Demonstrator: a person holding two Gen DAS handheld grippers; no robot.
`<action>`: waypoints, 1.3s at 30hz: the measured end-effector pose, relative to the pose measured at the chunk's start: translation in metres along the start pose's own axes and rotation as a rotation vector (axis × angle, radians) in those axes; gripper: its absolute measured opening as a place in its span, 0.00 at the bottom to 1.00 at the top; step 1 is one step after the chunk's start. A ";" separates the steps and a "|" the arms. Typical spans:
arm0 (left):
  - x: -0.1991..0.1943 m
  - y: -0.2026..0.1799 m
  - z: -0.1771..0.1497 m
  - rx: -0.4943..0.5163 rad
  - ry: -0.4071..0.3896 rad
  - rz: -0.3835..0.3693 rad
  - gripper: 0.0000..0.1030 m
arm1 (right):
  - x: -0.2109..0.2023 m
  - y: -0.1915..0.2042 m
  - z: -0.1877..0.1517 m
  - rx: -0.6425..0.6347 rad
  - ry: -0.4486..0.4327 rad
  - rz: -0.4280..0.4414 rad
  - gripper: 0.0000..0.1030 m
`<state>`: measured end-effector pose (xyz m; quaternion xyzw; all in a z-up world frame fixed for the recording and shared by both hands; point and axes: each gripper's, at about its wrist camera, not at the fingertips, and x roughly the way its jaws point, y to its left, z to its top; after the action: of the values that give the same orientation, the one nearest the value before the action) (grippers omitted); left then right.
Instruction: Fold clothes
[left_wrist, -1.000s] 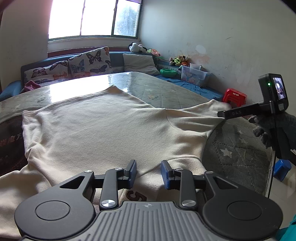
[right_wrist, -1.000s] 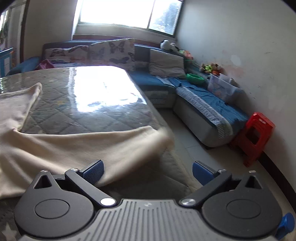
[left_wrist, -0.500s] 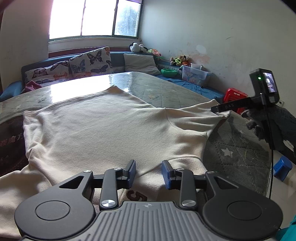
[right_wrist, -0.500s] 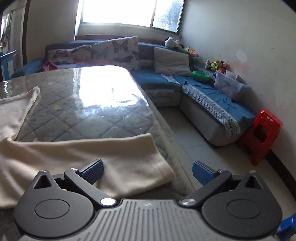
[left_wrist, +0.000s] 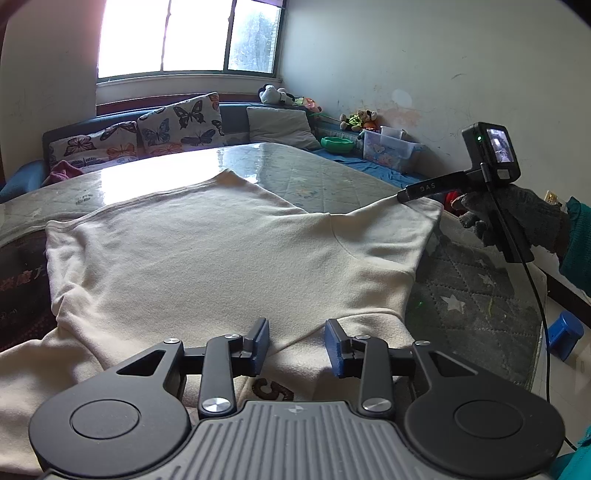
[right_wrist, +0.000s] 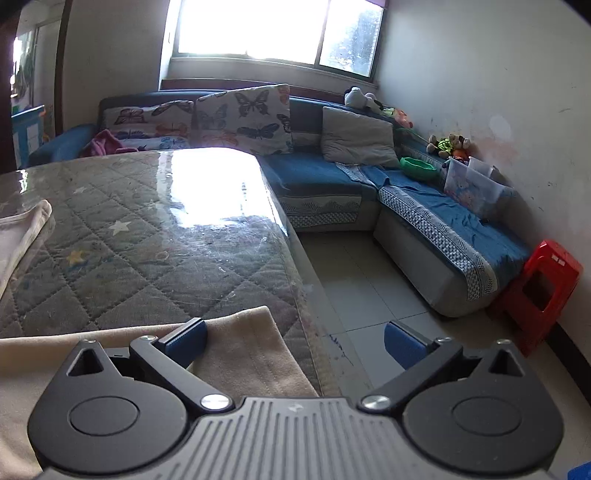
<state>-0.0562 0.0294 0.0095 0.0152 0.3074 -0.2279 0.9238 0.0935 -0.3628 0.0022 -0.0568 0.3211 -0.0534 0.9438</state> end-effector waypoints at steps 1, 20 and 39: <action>0.000 0.000 0.000 0.001 0.000 0.000 0.37 | -0.006 0.002 0.000 0.002 -0.009 0.008 1.00; -0.057 0.032 0.002 -0.132 -0.113 0.176 0.60 | -0.032 0.056 -0.026 -0.084 0.029 0.349 1.00; -0.108 0.151 -0.050 -0.377 -0.058 0.590 0.70 | -0.031 0.053 -0.030 -0.080 0.026 0.351 1.00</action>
<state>-0.0954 0.2170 0.0140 -0.0739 0.3002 0.1093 0.9447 0.0542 -0.3087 -0.0109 -0.0366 0.3402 0.1244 0.9314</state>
